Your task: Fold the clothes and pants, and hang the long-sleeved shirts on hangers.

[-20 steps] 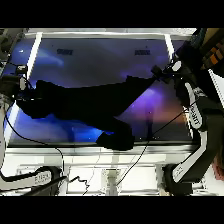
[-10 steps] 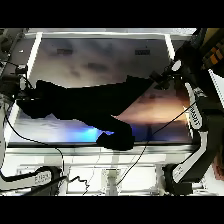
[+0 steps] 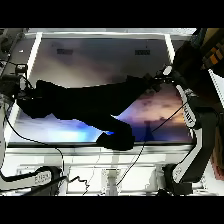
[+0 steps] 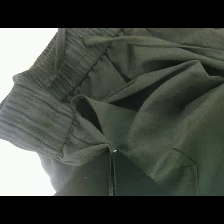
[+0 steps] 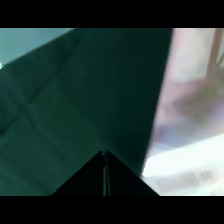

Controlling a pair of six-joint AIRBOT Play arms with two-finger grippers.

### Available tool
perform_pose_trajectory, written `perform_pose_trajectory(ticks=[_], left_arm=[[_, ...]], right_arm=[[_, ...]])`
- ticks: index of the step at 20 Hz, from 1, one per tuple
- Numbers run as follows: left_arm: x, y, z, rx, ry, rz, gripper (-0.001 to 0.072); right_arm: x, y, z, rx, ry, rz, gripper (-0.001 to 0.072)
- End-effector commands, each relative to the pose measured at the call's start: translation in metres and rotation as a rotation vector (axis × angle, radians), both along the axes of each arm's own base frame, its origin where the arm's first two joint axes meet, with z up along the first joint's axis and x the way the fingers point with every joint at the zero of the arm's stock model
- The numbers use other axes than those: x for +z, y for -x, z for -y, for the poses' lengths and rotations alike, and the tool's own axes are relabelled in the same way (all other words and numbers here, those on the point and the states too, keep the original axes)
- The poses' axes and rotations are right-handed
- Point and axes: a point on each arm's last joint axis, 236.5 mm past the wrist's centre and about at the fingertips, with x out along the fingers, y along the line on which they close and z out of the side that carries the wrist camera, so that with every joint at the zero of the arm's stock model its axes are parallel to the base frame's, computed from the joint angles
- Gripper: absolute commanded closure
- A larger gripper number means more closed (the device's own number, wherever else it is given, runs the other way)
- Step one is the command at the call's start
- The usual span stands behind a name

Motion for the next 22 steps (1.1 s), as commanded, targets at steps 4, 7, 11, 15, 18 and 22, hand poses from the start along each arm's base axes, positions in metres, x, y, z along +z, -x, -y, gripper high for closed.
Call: perform_pose_trajectory(ticks=[4, 7, 11, 15, 18, 22], left_arm=[[0.005, -0.013, 0.0, -0.018, -0.005, 0.054, 0.0689], [0.009, -0.019, 0.001, -0.025, -0.006, 0.081, 0.0689], [0.015, -0.02, 0.001, -0.025, -0.008, 0.094, 0.0689], [0.014, -0.02, 0.001, -0.024, -0.004, 0.093, 0.0689], [0.014, -0.02, 0.001, -0.024, -0.004, 0.093, 0.0689], [0.014, -0.02, 0.001, -0.024, -0.004, 0.092, 0.0689]], right_arm=[[0.044, -0.037, 0.003, -0.038, 0.02, 0.198, 0.0705], [0.094, -0.056, 0.014, 0.044, 0.125, 0.334, 0.0705], [0.118, -0.038, 0.026, 0.15, 0.229, 0.277, 0.0705], [0.068, 0.017, 0.021, 0.188, 0.191, 0.008, 0.0263], [0.038, 0.036, 0.021, 0.133, 0.167, -0.08, 0.0255], [0.002, 0.034, 0.024, -0.007, 0.134, -0.073, 0.0182]])
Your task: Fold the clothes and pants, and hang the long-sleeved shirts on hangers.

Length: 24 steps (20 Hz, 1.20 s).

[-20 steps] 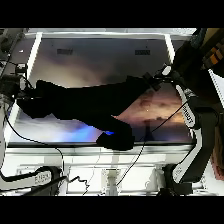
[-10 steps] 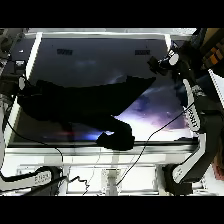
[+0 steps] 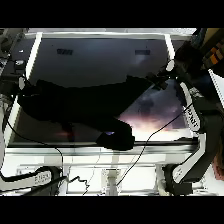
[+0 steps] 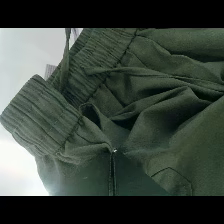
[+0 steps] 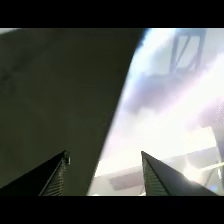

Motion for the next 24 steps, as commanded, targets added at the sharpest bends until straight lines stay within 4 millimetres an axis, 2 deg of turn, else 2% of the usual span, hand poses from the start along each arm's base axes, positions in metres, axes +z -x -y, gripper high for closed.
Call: perform_pose_trajectory(ticks=[1, 3, 6, 7, 8, 9, 10, 12, 14, 16, 19, 21, 23, 24], left_arm=[[0.0, -0.001, 0.0, 0.0, -0.001, 0.001, 0.0689], [0.0, -0.001, 0.0, 0.0, -0.001, 0.002, 0.0689], [0.001, -0.002, 0.0, -0.002, -0.001, 0.008, 0.0689], [0.001, -0.003, 0.0, -0.004, -0.001, 0.013, 0.0689], [0.002, -0.005, 0.0, -0.007, -0.002, 0.02, 0.0689], [0.003, -0.007, 0.0, -0.01, -0.002, 0.028, 0.0688], [0.003, -0.007, 0.0, -0.011, -0.003, 0.032, 0.0689], [0.008, -0.013, 0.0, -0.019, -0.008, 0.056, 0.0689], [0.026, -0.028, 0.001, -0.036, -0.017, 0.134, 0.0689], [0.065, -0.051, 0.001, -0.058, -0.033, 0.265, 0.0688], [0.154, -0.092, 0.006, -0.102, -0.061, 0.552, 0.069], [0.217, -0.11, 0.012, -0.091, -0.027, 0.768, 0.069], [0.283, -0.12, 0.022, -0.103, 0.015, 0.997, 0.069], [0.315, -0.122, 0.027, -0.115, 0.04, 1.105, 0.0691]], right_arm=[[-0.028, -0.002, 0.002, -0.138, -0.034, 0.017, 0.0182], [-0.036, -0.015, -0.001, -0.199, -0.071, 0.07, 0.0183], [-0.034, -0.051, -0.023, -0.298, -0.22, 0.187, 0.02], [-0.034, -0.057, -0.027, -0.314, -0.239, 0.208, 0.0282], [-0.034, -0.059, -0.027, -0.311, -0.233, 0.223, 0.0439], [-0.032, -0.063, -0.026, -0.307, -0.221, 0.244, 0.0659], [-0.029, -0.066, -0.025, -0.306, -0.22, 0.258, 0.0704], [-0.008, -0.075, -0.024, -0.254, -0.202, 0.31, 0.0705], [0.034, -0.091, -0.019, -0.133, -0.132, 0.418, 0.0705], [0.097, -0.109, -0.007, -0.067, -0.056, 0.56, 0.0705], [0.207, -0.128, 0.022, -0.07, 0.011, 0.779, 0.0705], [0.276, -0.131, 0.038, -0.056, 0.054, 0.917, 0.0706], [0.333, -0.126, 0.055, -0.059, 0.094, 1.03, 0.0706], [0.353, -0.122, 0.064, -0.076, 0.107, 1.077, 0.0706]])
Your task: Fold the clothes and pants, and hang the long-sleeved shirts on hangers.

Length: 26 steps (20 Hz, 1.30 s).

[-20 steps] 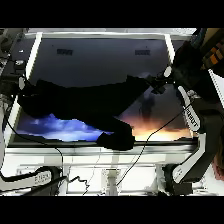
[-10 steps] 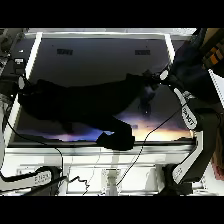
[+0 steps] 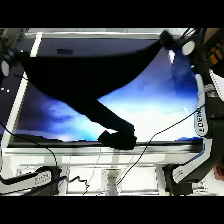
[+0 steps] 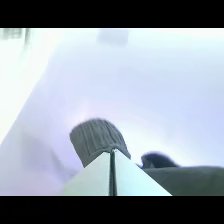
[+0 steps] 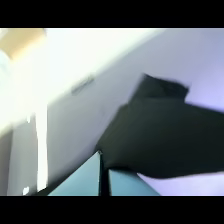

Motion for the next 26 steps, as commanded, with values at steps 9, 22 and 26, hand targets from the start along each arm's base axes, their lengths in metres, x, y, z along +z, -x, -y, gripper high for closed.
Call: perform_pose_trajectory(ticks=[9, 22, 26], left_arm=[[0.233, 0.035, 0.015, -0.059, 0.157, 0.639, 0.0692], [-0.04, 0.135, -0.039, 0.124, 0.155, -0.482, 0.0691], [-0.112, 0.145, -0.025, 0.032, 0.181, -0.657, 0.0691]], right_arm=[[0.203, 0.074, 0.054, -0.068, 0.304, 0.383, 0.0706], [0.039, 0.17, 0.062, 0.179, 0.592, -0.322, 0.0705], [-0.05, 0.185, 0.068, 0.225, 0.554, -0.513, 0.0705]])
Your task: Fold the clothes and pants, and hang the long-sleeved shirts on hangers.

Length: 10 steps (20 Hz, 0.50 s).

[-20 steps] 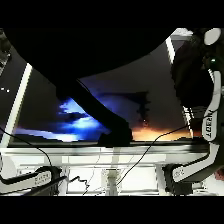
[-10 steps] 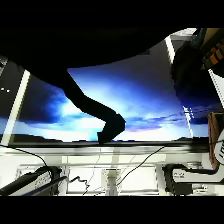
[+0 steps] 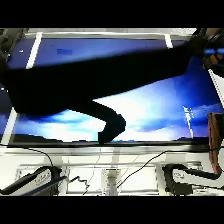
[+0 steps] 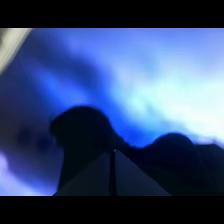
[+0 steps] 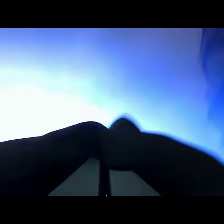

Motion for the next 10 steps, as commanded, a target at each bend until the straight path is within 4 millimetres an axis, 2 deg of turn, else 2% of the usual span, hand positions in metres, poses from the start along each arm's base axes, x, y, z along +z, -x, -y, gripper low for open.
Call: perform_pose_trajectory(ticks=[1, 3, 6, 8, 10], left_arm=[[-0.064, 0.028, 0.01, -0.079, 0.048, -0.21, 0.0691], [-0.072, 0.055, -0.004, -0.052, -0.005, -0.328, 0.0691], [-0.059, 0.088, -0.01, -0.097, -0.078, -0.419, 0.0691], [-0.057, 0.116, -0.01, -0.073, -0.046, -0.483, 0.0691], [-0.07, 0.147, -0.008, -0.056, 0.011, -0.603, 0.069]], right_arm=[[-0.079, 0.027, 0.007, -0.01, 0.001, -0.204, 0.0705], [-0.103, 0.045, 0.003, -0.013, -0.017, -0.253, 0.0705], [-0.108, 0.087, -0.001, -0.019, -0.016, -0.245, 0.0706], [-0.118, 0.13, -0.005, -0.022, -0.019, -0.293, 0.0706], [-0.139, 0.174, -0.013, -0.04, -0.052, -0.364, 0.0705]])
